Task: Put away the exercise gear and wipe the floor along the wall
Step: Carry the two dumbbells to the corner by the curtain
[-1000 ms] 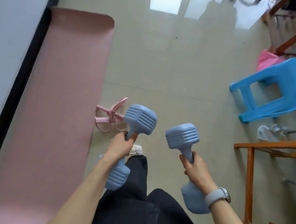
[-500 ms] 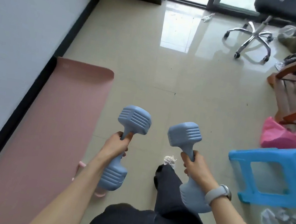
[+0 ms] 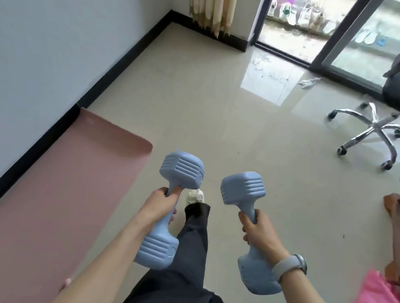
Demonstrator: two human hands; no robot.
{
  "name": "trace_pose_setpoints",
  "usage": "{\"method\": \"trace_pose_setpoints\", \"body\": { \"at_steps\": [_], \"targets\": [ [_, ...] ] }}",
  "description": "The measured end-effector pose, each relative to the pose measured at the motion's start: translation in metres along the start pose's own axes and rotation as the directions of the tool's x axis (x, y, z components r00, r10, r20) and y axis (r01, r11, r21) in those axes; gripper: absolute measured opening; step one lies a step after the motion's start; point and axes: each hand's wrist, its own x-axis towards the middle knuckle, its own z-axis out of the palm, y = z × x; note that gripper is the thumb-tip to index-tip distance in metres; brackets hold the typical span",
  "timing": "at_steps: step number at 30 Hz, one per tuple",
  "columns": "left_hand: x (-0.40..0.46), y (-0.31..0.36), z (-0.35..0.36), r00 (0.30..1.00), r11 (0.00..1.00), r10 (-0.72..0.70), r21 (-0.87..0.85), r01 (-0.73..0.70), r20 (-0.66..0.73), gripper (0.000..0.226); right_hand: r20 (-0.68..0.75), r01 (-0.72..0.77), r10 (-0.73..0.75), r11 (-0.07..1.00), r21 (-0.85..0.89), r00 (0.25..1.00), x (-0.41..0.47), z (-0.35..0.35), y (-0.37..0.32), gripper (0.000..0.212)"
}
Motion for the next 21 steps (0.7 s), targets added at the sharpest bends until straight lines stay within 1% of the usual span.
{"method": "trace_pose_setpoints", "body": {
  "at_steps": [4,7,11,16,21],
  "targets": [
    [0.091,0.090,-0.020,1.000,1.000,0.002,0.008,-0.002,0.004,0.045,0.034,-0.004,0.005,0.999,-0.036,0.999,0.094,-0.027,-0.082,0.019],
    [0.145,0.165,-0.038,0.999,0.999,0.043,0.018,-0.043,-0.017,0.045,0.051,0.029,-0.026,0.998,-0.052,0.998,0.154,-0.053,-0.147,0.017],
    [0.207,0.250,-0.061,0.998,0.998,0.056,0.024,-0.055,-0.020,0.042,0.047,0.055,-0.052,0.996,-0.066,0.998,0.227,-0.084,-0.223,0.019],
    [0.306,0.341,-0.076,0.999,0.999,0.031,0.018,-0.031,-0.033,0.042,0.082,0.069,-0.064,0.996,-0.052,0.995,0.343,-0.117,-0.308,0.020],
    [0.413,0.440,-0.089,0.996,1.000,-0.014,-0.017,0.013,-0.087,0.045,0.139,0.089,-0.079,0.994,-0.067,0.987,0.479,-0.161,-0.403,0.018]
  ]
}}
